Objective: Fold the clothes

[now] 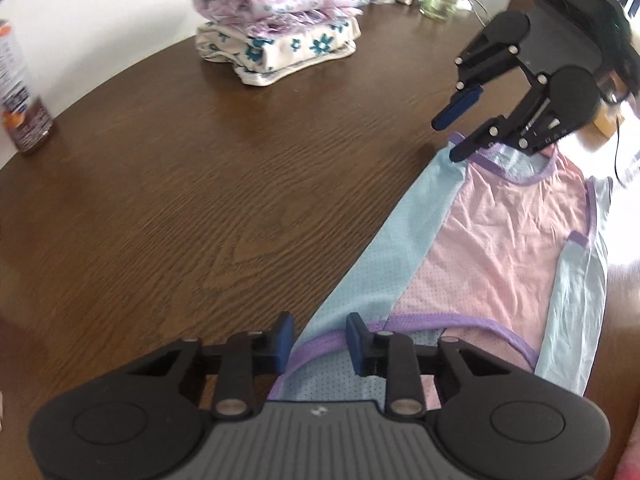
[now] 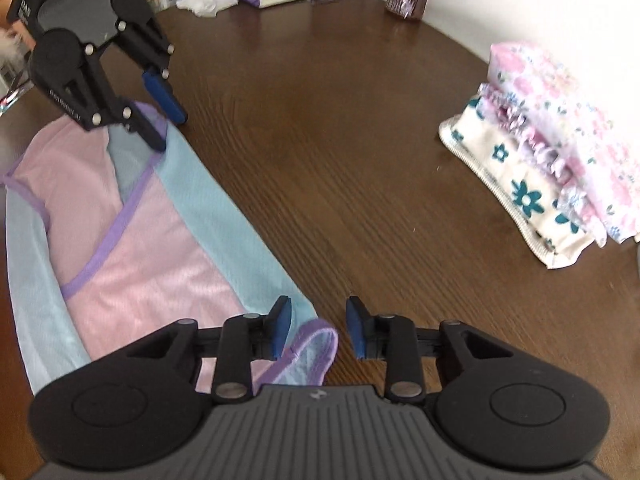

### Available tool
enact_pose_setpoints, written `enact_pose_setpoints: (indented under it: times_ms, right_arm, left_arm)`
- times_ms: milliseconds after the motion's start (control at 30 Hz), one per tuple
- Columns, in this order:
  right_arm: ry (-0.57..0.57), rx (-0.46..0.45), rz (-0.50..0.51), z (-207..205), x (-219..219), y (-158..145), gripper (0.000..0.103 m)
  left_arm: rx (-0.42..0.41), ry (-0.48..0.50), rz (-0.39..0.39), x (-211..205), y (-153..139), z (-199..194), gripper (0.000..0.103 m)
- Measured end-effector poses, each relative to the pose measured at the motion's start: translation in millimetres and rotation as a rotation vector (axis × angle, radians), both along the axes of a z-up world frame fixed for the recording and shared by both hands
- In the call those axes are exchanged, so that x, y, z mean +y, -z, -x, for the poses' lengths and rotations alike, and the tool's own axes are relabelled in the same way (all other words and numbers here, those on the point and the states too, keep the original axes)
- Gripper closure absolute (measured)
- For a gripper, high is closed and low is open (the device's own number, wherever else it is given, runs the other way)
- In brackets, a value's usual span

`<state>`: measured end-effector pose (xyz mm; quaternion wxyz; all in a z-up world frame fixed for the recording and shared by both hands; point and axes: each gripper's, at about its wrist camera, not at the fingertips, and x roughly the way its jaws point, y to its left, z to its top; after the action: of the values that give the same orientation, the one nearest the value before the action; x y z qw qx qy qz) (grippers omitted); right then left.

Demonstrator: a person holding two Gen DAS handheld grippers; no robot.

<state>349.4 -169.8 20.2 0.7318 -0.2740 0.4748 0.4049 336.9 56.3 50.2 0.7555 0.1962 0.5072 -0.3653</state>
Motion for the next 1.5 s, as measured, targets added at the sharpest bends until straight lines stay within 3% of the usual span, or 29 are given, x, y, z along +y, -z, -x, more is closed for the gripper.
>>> enact_pose_setpoints:
  times_ms: [167, 367, 500, 567, 633, 933, 1133, 1333, 1500]
  right_arm:
    - [-0.033, 0.039, 0.045, -3, 3, 4, 0.073]
    - [-0.042, 0.065, 0.05, -7, 0, 3, 0.073]
    - [-0.052, 0.052, 0.053, -4, 1, 2, 0.073]
    - [-0.06, 0.056, 0.049, -2, 1, 1, 0.086]
    - [-0.069, 0.056, 0.046, 1, 1, 0, 0.092]
    - [-0.069, -0.006, 0.039, 12, -1, 0, 0.098]
    - [-0.076, -0.085, 0.067, 26, 5, 0, 0.099]
    - [-0.053, -0.257, 0.081, 58, 10, -14, 0.099]
    - [-0.086, -0.394, 0.092, 90, 9, -23, 0.099]
  left_arm:
    - [0.05, 0.061, -0.033, -3, 1, -12, 0.076]
    - [0.112, 0.063, 0.009, -1, 3, -20, 0.076]
    - [0.106, 0.085, -0.015, -4, 2, -19, 0.078]
    - [0.093, 0.099, -0.034, -6, 1, -18, 0.082]
    - [0.084, 0.104, -0.051, -6, 2, -18, 0.101]
    - [0.027, 0.083, -0.044, -7, 1, -5, 0.102]
    - [-0.117, 0.053, -0.11, -22, -2, 20, 0.103]
    - [-0.348, 0.074, -0.111, -31, -21, 62, 0.103]
    - [-0.446, 0.042, -0.154, -30, -26, 84, 0.103]
